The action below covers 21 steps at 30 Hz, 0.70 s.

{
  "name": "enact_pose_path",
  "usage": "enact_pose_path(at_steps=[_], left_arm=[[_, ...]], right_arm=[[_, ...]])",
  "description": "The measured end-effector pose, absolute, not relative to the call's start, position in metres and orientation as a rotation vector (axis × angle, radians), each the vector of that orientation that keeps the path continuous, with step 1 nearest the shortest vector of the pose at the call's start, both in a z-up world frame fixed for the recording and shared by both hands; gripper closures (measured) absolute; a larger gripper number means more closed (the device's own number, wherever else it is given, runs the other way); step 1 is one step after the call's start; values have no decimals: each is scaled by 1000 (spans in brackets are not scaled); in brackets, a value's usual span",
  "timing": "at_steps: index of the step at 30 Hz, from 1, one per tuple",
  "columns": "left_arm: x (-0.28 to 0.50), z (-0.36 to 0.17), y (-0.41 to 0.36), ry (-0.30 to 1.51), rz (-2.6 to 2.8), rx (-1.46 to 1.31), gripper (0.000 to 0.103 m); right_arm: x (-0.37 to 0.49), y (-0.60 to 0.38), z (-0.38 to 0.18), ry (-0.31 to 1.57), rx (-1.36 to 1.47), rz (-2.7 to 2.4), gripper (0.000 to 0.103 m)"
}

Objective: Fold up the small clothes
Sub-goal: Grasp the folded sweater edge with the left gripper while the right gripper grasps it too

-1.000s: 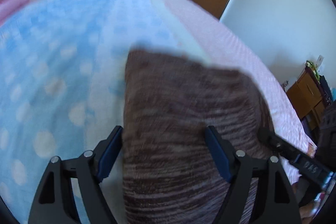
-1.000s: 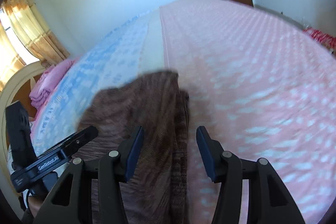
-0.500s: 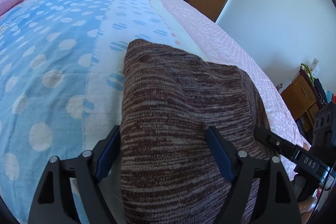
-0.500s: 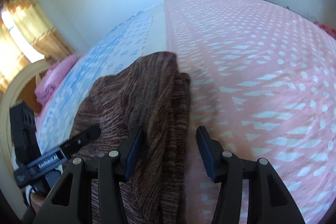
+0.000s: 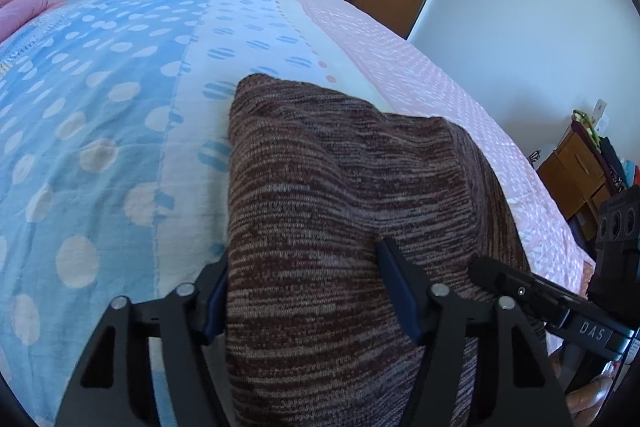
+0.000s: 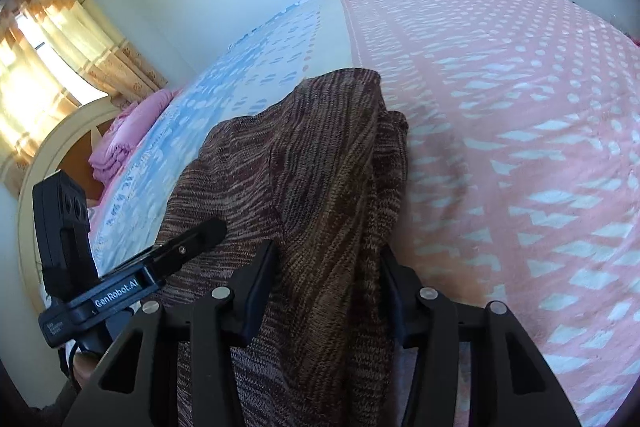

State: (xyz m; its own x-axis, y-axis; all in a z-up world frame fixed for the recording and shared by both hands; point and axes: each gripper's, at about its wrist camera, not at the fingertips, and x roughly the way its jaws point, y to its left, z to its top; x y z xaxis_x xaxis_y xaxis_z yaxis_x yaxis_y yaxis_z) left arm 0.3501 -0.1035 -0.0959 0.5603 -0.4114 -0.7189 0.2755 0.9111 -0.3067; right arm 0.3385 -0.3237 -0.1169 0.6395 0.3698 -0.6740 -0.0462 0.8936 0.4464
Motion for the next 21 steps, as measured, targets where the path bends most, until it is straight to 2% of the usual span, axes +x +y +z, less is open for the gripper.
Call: enact_pose_path(at_steps=[8,13,21], left_arm=[[349,-96,-101,881,-397,-173,49],[351,-96,-99,883,-399,-189,54],[349,-95,-102,882,-380,-171,57]], right_arm=[[338,-304,-113,831,277,210,69],[338,-296,-111,815,220,196,73],[332,-284,-105,803,176,124,79]])
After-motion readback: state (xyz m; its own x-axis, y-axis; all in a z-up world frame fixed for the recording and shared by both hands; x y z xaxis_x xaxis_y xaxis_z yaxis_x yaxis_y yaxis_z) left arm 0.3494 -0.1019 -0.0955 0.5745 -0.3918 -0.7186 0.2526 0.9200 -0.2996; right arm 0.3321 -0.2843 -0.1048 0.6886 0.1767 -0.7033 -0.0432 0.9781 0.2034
